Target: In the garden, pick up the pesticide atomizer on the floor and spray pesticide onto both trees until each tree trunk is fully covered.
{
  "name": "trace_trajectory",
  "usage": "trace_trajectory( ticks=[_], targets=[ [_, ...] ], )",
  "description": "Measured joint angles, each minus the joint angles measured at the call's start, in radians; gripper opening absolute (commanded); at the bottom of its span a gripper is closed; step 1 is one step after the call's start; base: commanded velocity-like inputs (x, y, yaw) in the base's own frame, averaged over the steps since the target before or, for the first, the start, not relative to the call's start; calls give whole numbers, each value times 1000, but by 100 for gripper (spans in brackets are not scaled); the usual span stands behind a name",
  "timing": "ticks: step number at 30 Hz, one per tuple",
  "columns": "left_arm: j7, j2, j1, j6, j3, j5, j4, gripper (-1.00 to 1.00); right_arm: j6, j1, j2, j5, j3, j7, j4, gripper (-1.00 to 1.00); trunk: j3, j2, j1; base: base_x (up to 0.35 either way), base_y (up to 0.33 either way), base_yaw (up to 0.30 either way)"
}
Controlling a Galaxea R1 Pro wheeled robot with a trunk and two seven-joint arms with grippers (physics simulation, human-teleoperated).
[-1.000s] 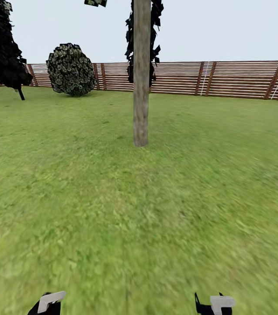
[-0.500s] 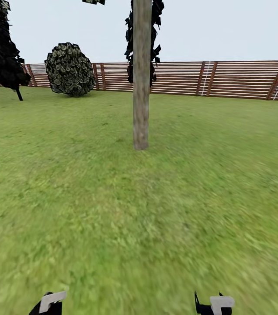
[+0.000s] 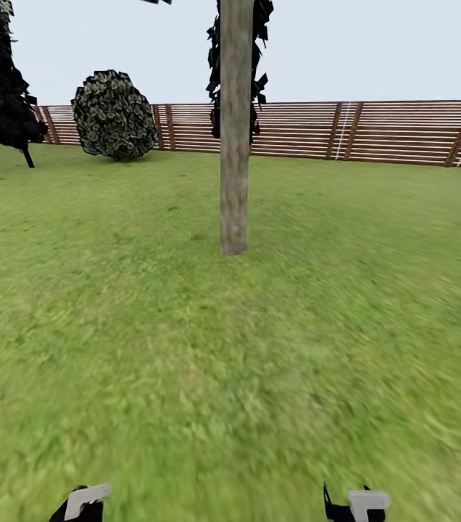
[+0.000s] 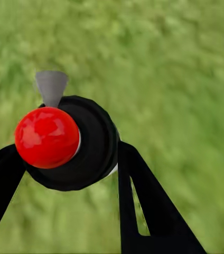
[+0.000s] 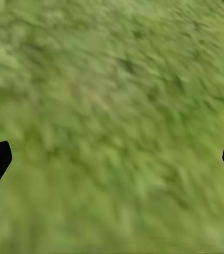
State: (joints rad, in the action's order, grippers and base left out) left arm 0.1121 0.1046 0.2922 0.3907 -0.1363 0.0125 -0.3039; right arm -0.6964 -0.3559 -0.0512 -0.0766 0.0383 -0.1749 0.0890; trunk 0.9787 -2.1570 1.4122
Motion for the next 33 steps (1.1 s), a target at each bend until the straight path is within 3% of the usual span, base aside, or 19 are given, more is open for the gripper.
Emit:
trace_trajectory(
  ticks=[25, 33],
  targets=[
    [0, 7, 1, -1, -1, 0, -2, -100, 0, 0, -1, 1, 0, 0, 1, 100, 0, 0, 0, 339, 0, 0],
    [0, 7, 1, -1, 0, 0, 0, -100, 0, 0, 0, 1, 0, 0, 1, 100, -1, 0, 0, 339, 0, -152]
  ],
)
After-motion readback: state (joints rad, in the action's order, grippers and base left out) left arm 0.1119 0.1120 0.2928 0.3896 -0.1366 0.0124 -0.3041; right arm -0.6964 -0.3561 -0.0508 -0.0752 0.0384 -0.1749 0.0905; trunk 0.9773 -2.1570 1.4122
